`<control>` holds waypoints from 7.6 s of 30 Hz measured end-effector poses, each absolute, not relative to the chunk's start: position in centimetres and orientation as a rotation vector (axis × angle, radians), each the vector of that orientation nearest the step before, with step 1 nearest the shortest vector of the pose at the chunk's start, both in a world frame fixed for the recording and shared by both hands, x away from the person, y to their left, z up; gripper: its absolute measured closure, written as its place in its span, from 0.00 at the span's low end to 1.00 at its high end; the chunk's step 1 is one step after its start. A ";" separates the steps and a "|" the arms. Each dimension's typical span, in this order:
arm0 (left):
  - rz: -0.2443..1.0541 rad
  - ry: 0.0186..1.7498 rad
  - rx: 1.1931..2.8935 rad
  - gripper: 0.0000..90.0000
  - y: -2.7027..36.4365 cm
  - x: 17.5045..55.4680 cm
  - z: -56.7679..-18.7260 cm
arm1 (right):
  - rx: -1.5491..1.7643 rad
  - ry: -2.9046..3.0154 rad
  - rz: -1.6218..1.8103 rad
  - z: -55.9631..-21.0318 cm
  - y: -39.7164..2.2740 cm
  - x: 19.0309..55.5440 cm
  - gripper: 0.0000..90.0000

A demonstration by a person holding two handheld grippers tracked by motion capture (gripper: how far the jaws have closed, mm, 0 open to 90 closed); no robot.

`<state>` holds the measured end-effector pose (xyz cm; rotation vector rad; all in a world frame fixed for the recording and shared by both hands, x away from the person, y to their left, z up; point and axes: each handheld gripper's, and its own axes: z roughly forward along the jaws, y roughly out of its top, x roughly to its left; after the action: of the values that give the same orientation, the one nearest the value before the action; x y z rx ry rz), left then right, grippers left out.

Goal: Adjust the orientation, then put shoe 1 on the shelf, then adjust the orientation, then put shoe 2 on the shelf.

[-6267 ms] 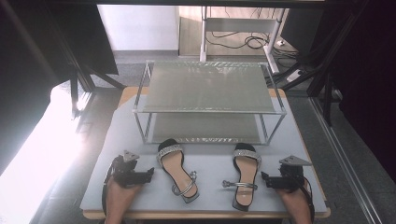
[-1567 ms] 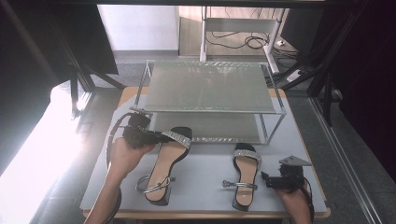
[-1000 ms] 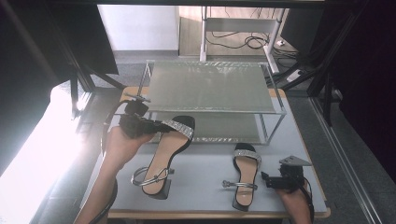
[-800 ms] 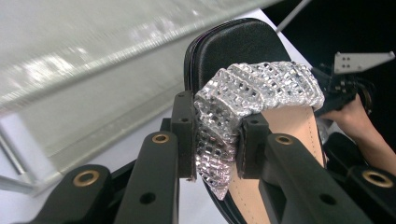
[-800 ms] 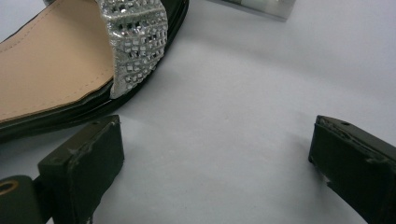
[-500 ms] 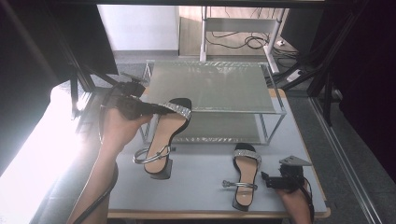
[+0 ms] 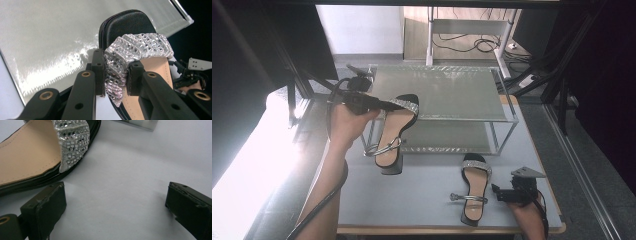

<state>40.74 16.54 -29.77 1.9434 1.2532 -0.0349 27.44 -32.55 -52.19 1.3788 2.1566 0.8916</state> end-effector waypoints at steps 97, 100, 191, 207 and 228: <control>0.102 1.382 1.823 0.41 12.7 56.2 -32.8 | 1.378 2.152 0.895 -52.2 -32.5 27.5 0.03; 0.127 1.356 1.851 0.37 12.6 55.5 -32.5 | 1.377 2.153 0.894 -52.2 -32.6 27.5 0.03; 0.287 0.984 1.879 0.04 17.3 35.1 -35.2 | 1.373 2.153 0.889 -52.2 -32.5 27.4 0.03; 0.302 0.976 1.886 0.04 17.2 31.9 -39.0 | 1.374 2.153 0.891 -52.2 -32.5 27.4 0.04; 0.338 1.076 1.916 0.00 18.4 29.5 -46.7 | 1.374 2.162 0.900 -52.1 -32.6 27.5 0.04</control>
<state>29.49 18.41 -46.68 1.9161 1.0759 0.3377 27.46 -32.57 -52.11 1.3742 2.1623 0.9004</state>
